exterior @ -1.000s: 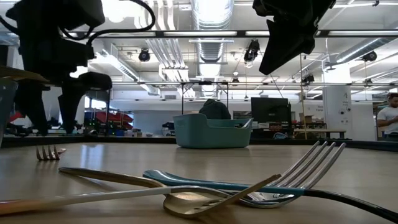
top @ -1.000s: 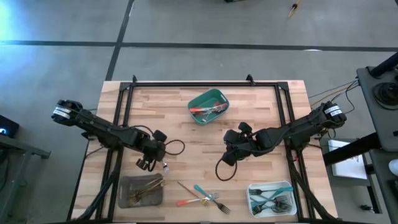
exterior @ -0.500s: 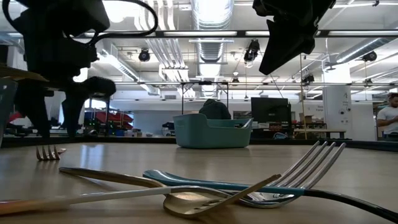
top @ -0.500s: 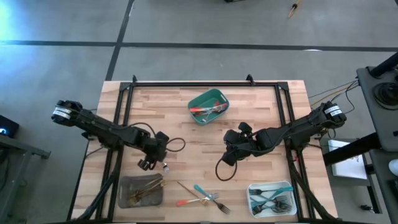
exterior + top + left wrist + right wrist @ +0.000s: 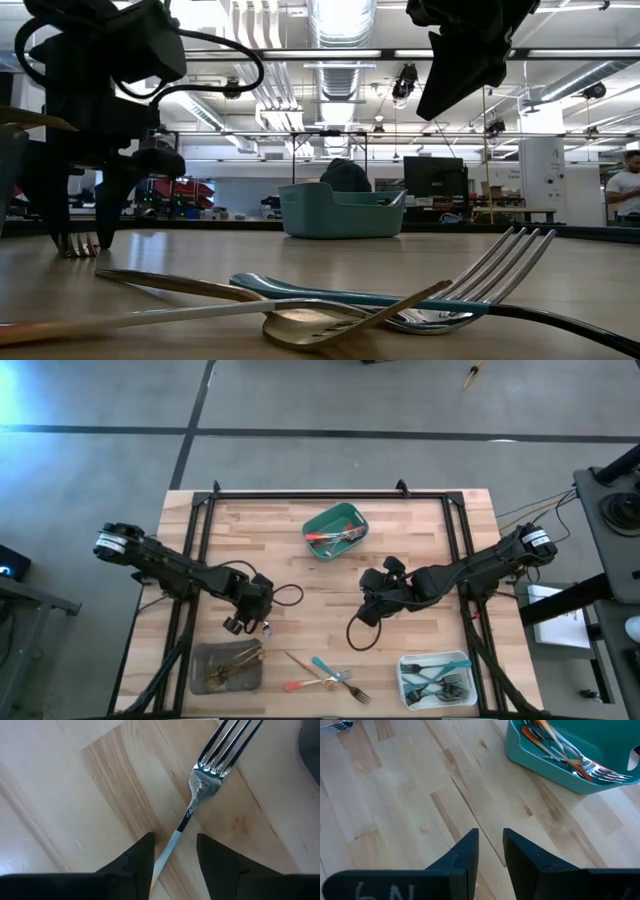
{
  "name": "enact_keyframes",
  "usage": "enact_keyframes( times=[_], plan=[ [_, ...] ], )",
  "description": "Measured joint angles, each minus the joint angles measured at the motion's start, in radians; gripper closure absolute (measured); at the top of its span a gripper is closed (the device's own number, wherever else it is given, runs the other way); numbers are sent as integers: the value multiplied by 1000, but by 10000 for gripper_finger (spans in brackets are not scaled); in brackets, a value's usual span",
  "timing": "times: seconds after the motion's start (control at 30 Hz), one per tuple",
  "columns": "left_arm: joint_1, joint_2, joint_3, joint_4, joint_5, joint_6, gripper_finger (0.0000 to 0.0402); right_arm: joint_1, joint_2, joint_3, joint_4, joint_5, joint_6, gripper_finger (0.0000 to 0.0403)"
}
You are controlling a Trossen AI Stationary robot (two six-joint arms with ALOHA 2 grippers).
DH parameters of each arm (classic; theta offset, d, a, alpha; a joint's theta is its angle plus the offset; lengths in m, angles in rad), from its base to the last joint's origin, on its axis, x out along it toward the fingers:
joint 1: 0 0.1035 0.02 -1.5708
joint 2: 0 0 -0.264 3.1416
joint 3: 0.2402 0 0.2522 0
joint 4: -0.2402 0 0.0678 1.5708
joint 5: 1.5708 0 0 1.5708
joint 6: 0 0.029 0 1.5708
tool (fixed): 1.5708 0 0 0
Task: Sort silverware by color (type)
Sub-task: Put the orange fork into the green bin
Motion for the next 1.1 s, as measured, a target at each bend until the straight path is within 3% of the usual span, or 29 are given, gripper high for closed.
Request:
enact_keyframes(
  times=[0.13, 0.37, 0.47, 0.7, 1.1],
  plan=[
    [7, 45, 11, -15, 31, -38, 296, 0, 0, 0, 0, 0, 0, 321],
    [54, 56, 19, -26, 92, -216, 394, 0, 0, 0, 0, 0, 0, 321],
    [86, 58, 26, -27, 101, -315, 396, 0, 0, 0, 0, 0, 0, 321],
    [123, 66, 106, -53, 72, -327, 401, 0, 0, 0, 0, 0, 0, 321],
    [237, 111, 438, 4, 64, -265, 401, 0, 0, 0, 0, 0, 0, 321]
  ],
)
